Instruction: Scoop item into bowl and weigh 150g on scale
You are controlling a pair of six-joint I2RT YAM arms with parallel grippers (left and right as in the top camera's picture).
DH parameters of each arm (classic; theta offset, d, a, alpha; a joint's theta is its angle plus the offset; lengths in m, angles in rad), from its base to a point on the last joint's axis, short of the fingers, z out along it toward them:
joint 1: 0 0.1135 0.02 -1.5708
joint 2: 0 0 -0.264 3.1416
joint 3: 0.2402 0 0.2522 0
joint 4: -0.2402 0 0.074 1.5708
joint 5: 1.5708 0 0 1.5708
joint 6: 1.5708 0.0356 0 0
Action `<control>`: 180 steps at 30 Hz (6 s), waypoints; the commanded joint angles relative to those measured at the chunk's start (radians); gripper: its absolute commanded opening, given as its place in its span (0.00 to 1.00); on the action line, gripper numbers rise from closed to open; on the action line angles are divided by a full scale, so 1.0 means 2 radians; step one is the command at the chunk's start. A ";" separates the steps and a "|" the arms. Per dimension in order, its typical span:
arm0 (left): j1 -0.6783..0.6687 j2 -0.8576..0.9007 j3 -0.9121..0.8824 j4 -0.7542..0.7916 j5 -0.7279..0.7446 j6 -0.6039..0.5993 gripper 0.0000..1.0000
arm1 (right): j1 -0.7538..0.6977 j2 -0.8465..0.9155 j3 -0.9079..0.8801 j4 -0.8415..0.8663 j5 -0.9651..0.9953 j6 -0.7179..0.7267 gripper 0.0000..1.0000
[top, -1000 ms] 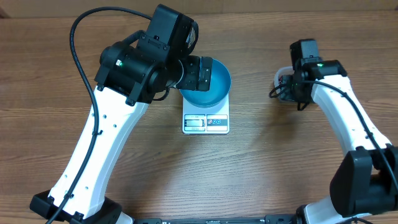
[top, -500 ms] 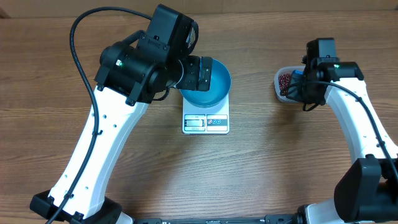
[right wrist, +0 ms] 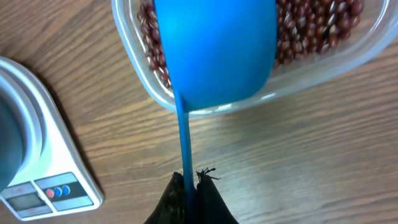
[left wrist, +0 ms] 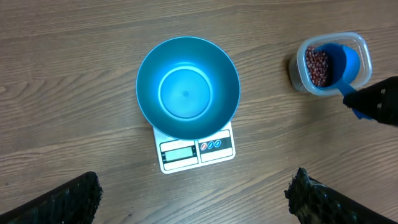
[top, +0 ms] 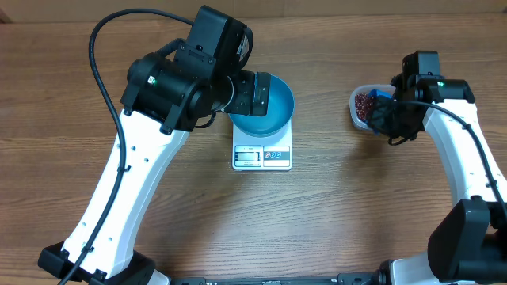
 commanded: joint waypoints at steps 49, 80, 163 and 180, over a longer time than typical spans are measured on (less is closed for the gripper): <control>0.002 -0.004 0.010 -0.004 -0.005 0.011 1.00 | 0.001 0.039 0.009 -0.049 0.163 0.042 0.04; 0.002 -0.004 0.010 -0.005 -0.005 0.011 1.00 | 0.002 0.047 0.009 -0.049 0.174 0.042 0.04; 0.002 -0.004 0.010 0.043 0.059 0.007 1.00 | 0.049 -0.050 0.142 -0.210 -0.485 -0.302 0.04; 0.002 -0.004 0.010 0.065 0.104 0.028 1.00 | 0.049 -0.050 0.142 -0.221 -0.596 -0.304 0.04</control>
